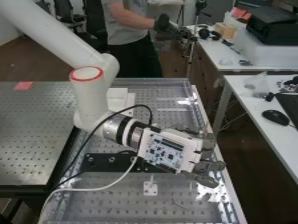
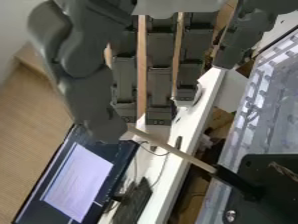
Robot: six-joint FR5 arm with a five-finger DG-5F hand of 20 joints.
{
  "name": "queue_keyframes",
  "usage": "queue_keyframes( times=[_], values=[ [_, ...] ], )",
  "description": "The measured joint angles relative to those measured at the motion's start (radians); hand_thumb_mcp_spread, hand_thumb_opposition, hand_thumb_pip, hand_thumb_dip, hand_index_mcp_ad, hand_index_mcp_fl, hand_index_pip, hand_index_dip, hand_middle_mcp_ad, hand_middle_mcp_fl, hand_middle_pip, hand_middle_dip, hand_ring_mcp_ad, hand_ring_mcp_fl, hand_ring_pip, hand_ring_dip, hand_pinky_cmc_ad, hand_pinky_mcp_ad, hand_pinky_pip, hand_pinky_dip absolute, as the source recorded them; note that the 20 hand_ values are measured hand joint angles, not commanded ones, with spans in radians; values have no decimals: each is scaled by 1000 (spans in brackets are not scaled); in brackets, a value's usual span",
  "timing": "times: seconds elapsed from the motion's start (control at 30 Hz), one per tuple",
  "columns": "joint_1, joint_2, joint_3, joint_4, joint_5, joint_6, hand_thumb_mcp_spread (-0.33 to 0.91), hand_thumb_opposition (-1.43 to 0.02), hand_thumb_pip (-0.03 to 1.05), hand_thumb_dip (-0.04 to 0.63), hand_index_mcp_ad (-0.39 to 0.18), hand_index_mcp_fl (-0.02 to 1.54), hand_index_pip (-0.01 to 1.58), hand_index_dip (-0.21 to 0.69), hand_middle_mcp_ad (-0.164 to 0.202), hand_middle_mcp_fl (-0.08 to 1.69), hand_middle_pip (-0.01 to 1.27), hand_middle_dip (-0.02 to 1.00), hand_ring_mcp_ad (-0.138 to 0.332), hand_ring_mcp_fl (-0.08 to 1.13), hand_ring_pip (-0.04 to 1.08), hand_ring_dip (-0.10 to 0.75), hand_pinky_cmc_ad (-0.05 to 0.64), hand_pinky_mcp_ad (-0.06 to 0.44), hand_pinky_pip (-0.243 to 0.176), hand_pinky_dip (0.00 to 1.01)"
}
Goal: Grab the chopstick and place it in the clear container
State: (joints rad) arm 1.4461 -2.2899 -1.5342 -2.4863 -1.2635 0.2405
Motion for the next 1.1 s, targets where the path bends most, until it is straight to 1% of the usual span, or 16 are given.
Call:
queue_keyframes(
  times=[0.03,0.1,0.17,0.2,0.23,0.27,0.33,0.37,0.43,0.53,0.57,0.6,0.7,0.87,1.07,1.1],
  values=[
    [0,0,1,-1,1,-1,571,-899,609,328,-138,572,1237,19,37,703,761,590,52,494,89,405,293,201,-16,176],
    [0,-1,3,-1,7,-4,583,-949,583,318,-152,606,1295,33,37,721,764,588,54,513,94,408,300,201,2,182],
    [0,-1,4,1,9,-9,597,-965,581,316,-152,623,1293,33,37,813,761,607,54,529,87,414,312,197,3,182],
    [0,-1,4,2,11,-11,602,-972,581,314,-152,658,1279,33,35,848,768,604,51,541,89,414,312,215,3,182],
    [1,-1,4,5,15,-17,614,-979,581,314,-152,674,1281,33,37,852,770,602,51,559,89,414,325,215,3,182],
    [1,-1,5,7,20,-24,611,-990,581,314,-152,688,1262,33,37,873,770,602,54,562,87,414,333,213,3,182],
    [1,-2,8,6,26,-31,644,-988,529,316,-150,744,1199,33,37,904,766,602,51,590,101,414,347,222,0,176],
    [1,-2,11,5,27,-36,654,-988,515,316,-152,777,1183,33,37,913,766,602,51,600,105,417,346,227,12,182],
    [2,-2,13,5,27,-42,656,-1005,511,316,-152,812,1147,33,37,929,764,604,51,623,106,421,365,225,17,178],
    [2,-1,17,4,27,-58,658,-1012,511,316,-152,852,1086,40,37,946,754,604,51,644,106,421,363,225,17,176],
    [2,-1,18,5,27,-64,658,-1016,511,316,-152,869,1070,45,37,965,735,604,54,646,103,421,361,227,17,176],
    [2,0,19,7,29,-72,658,-1016,501,312,-152,887,1052,58,37,969,721,604,51,649,106,421,384,225,17,176],
    [4,4,21,14,32,-88,654,-1037,497,316,-152,934,1016,59,37,1019,675,602,51,667,103,421,379,232,19,176],
    [5,11,19,28,36,-100,658,-1047,497,312,-152,963,956,79,37,1072,642,606,51,675,106,421,394,232,17,176],
    [5,34,27,37,39,-145,656,-1052,496,297,-152,993,923,89,37,1107,618,606,40,707,103,421,396,234,21,176],
    [4,37,32,35,38,-156,656,-1052,494,297,-152,993,925,94,38,1154,614,607,45,705,106,421,400,230,21,176]
  ],
)
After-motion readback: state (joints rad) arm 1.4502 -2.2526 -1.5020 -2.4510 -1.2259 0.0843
